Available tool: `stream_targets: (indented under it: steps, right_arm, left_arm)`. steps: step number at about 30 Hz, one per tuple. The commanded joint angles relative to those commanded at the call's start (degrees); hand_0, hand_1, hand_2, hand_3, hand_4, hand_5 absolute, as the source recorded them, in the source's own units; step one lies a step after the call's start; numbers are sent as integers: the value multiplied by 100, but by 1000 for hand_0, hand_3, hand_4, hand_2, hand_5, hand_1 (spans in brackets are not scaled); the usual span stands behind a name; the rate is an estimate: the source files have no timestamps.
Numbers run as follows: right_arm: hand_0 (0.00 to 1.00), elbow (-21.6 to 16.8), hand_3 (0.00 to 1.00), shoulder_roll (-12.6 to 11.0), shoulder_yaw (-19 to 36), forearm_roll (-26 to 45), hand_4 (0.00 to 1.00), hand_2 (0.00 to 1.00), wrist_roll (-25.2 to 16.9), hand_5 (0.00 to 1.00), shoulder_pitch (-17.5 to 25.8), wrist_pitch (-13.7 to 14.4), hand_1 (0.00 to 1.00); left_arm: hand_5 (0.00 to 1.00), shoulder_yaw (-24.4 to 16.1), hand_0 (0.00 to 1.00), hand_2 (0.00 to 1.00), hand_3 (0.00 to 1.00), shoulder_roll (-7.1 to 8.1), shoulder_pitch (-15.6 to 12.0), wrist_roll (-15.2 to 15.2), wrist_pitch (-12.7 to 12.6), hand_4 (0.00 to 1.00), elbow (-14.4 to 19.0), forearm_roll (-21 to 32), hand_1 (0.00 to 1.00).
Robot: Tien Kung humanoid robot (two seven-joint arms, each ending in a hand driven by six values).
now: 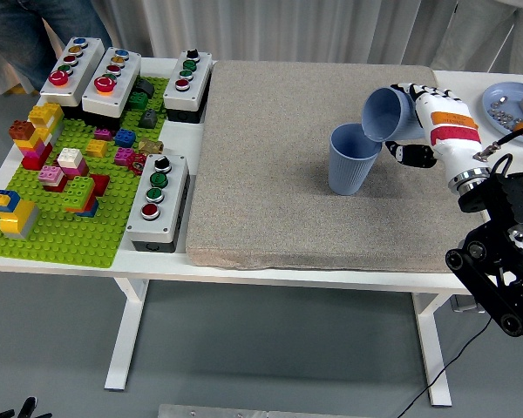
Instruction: Pick cup pour cup place
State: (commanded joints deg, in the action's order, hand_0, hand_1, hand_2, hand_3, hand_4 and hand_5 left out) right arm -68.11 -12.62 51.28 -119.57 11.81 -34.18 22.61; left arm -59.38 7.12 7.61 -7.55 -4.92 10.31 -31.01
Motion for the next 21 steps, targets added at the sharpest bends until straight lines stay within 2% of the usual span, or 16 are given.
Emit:
stream_targets:
  steps: [21]
  right_arm:
    - [905, 33, 691, 2, -114, -49, 743, 609, 95, 252, -20, 83, 727]
  left_arm:
    - [978, -34, 714, 729, 658, 4, 8, -2, -4, 473, 0, -33, 649]
